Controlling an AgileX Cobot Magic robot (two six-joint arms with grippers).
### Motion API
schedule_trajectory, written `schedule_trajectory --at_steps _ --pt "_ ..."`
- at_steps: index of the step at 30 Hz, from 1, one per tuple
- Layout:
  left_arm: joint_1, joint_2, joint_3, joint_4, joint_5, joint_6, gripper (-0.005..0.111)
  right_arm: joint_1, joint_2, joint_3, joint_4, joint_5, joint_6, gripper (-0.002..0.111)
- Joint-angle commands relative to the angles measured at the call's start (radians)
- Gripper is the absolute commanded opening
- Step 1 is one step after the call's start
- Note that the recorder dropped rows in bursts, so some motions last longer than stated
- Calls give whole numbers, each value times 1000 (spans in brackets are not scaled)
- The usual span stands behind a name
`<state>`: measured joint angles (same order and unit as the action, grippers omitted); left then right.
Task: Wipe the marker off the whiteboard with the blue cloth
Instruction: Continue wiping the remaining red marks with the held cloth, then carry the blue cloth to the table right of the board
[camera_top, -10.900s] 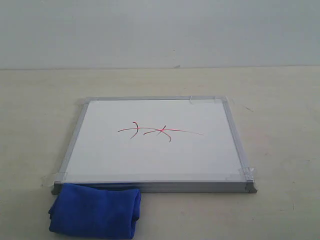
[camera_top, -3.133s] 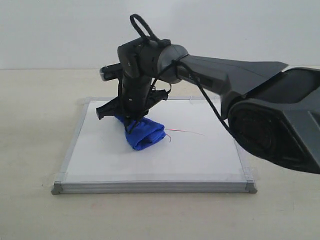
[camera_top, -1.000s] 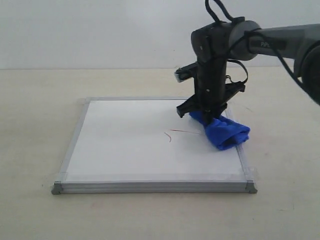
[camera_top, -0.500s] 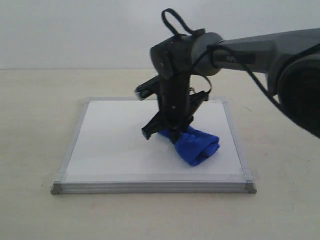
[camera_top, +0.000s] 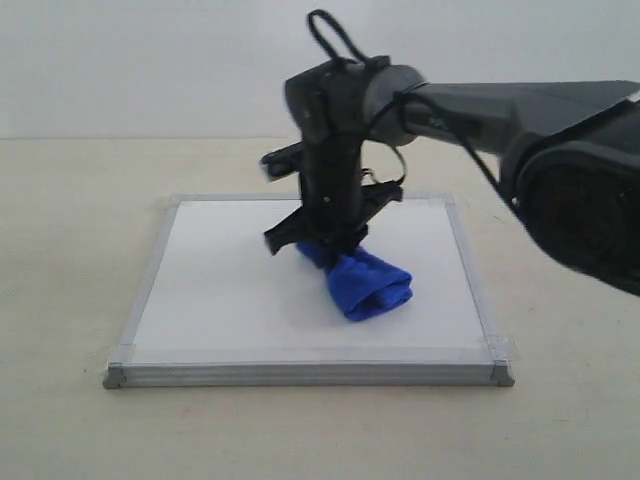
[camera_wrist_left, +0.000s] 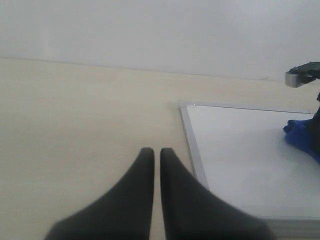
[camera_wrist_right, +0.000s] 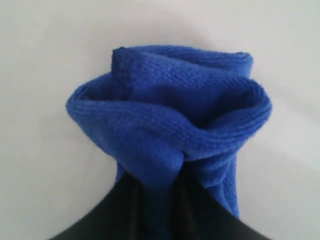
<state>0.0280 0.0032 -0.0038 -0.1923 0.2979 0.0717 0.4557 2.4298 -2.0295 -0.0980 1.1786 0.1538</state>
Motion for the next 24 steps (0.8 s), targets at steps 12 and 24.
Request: schedule_trajectory --at_steps 12,24 --pt "2 -3 4 -5 -3 2 4 142 44 23 189 -51 -216 0" --pt "2 -3 4 -5 -3 2 4 -91 -167 125 -81 42 -40 0"
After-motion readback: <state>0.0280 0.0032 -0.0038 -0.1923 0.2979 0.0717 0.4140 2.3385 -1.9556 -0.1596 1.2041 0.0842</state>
